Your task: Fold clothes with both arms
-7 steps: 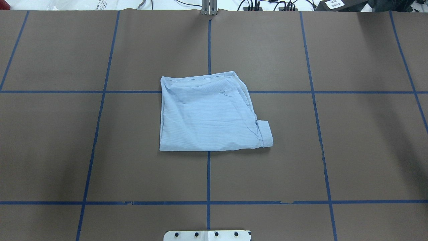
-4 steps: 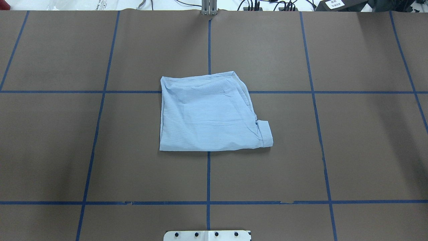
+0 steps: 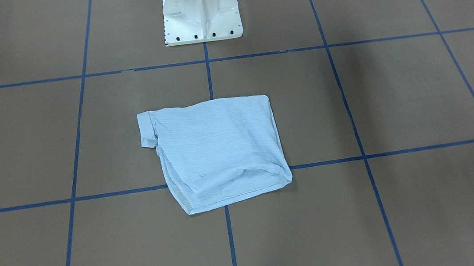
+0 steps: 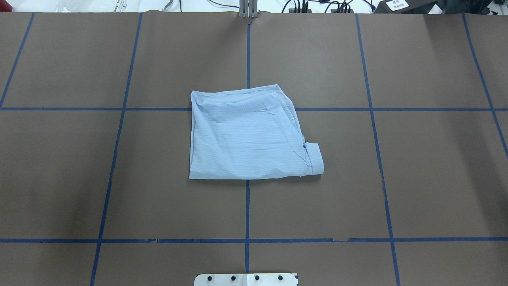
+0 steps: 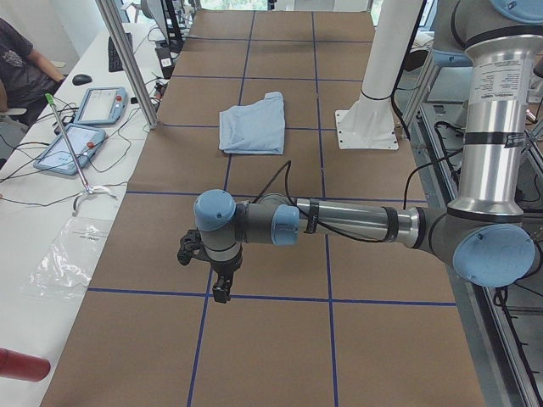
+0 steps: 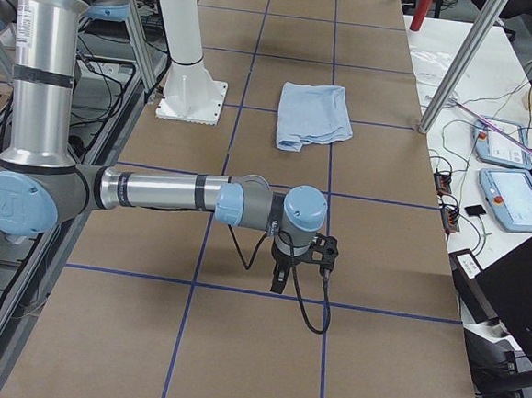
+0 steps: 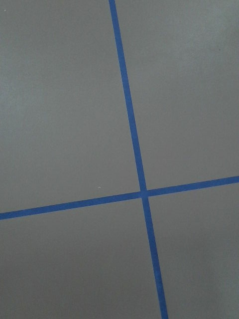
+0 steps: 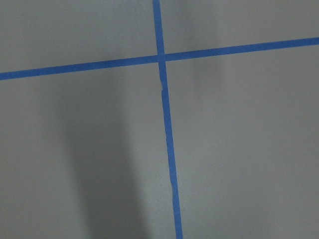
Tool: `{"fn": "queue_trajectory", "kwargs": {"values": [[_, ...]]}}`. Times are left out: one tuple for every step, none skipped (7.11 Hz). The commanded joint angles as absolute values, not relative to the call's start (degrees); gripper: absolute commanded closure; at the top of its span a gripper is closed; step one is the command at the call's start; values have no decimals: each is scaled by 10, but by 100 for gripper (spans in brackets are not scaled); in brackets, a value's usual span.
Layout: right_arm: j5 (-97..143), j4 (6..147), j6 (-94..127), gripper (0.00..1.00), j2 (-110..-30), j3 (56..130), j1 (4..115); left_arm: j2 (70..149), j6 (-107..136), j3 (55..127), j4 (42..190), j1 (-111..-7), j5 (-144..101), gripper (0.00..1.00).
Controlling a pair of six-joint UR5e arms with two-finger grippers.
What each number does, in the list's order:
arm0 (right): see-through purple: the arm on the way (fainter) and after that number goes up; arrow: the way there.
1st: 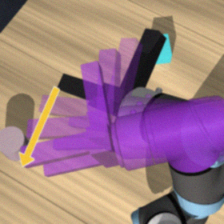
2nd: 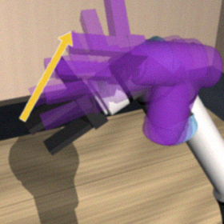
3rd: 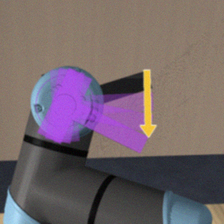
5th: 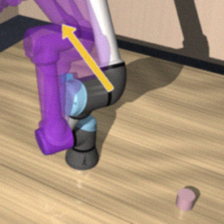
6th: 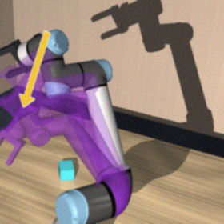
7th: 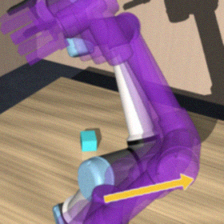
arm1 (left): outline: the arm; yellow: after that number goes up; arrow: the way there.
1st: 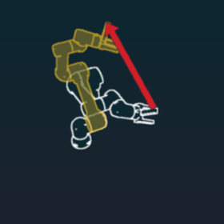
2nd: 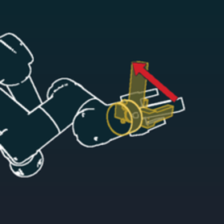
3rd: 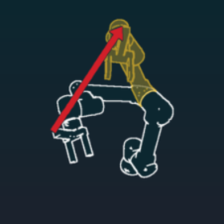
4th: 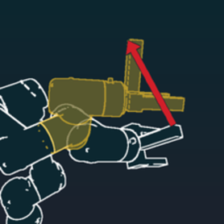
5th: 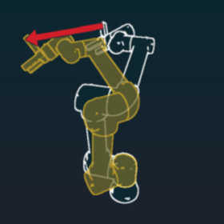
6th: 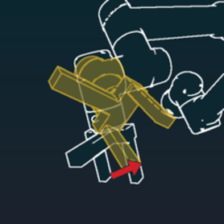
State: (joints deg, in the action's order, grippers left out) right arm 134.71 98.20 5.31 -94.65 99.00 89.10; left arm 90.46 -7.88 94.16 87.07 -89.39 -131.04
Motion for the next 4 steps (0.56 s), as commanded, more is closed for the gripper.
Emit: {"fn": "queue_trajectory", "kwargs": {"values": [[1347,976,47,0,-951,987,910,904,-79,940,871,-894,-1311,0],[1350,975,47,0,-952,987,914,904,-79,940,871,-894,-1312,0],[1356,975,45,0,-956,983,915,904,-79,938,871,-894,-1311,0],[1357,975,35,0,-956,983,918,904,-79,936,871,-894,-1312,0]]}}
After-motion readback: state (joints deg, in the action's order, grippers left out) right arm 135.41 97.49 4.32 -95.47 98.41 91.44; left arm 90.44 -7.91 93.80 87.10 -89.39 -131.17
